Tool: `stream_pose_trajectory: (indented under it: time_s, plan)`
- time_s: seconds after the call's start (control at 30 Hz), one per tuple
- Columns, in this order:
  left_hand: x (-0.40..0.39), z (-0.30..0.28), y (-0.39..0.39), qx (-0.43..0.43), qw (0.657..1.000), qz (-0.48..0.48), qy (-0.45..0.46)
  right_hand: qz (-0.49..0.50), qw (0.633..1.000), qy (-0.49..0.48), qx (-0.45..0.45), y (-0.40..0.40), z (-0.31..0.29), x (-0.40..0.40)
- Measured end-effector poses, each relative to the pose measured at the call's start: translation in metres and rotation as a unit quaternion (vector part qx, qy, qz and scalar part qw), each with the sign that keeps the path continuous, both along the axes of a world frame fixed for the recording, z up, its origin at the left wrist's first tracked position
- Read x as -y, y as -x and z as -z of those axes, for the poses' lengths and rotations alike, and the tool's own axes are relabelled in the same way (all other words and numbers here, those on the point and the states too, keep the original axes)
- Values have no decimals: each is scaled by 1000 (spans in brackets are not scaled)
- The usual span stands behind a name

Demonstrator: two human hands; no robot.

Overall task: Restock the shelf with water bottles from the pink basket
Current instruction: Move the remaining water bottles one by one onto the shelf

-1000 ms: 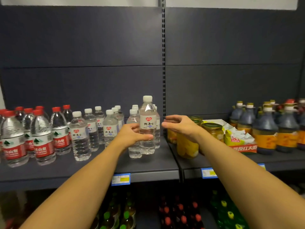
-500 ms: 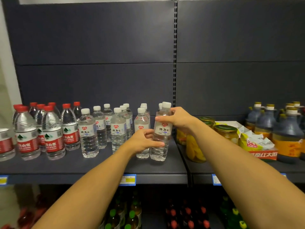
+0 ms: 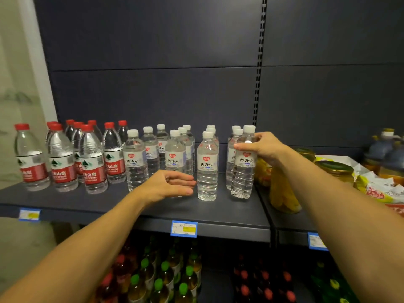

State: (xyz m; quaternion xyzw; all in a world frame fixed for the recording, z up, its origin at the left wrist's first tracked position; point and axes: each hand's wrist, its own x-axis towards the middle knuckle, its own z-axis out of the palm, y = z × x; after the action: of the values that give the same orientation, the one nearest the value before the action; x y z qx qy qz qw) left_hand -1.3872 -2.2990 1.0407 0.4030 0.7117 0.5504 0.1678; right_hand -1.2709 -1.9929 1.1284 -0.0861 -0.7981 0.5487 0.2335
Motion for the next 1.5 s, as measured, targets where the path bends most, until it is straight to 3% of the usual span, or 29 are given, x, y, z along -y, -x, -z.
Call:
stream_pose_trajectory:
  time_s: [0.7, 1.5]
  plan:
    - [0, 4, -8, 6, 1000, 1, -22, 2, 997, -69, 36, 10, 12, 16]
    - [3, 14, -10, 14, 999, -15, -31, -1, 999, -40, 24, 15, 22, 14]
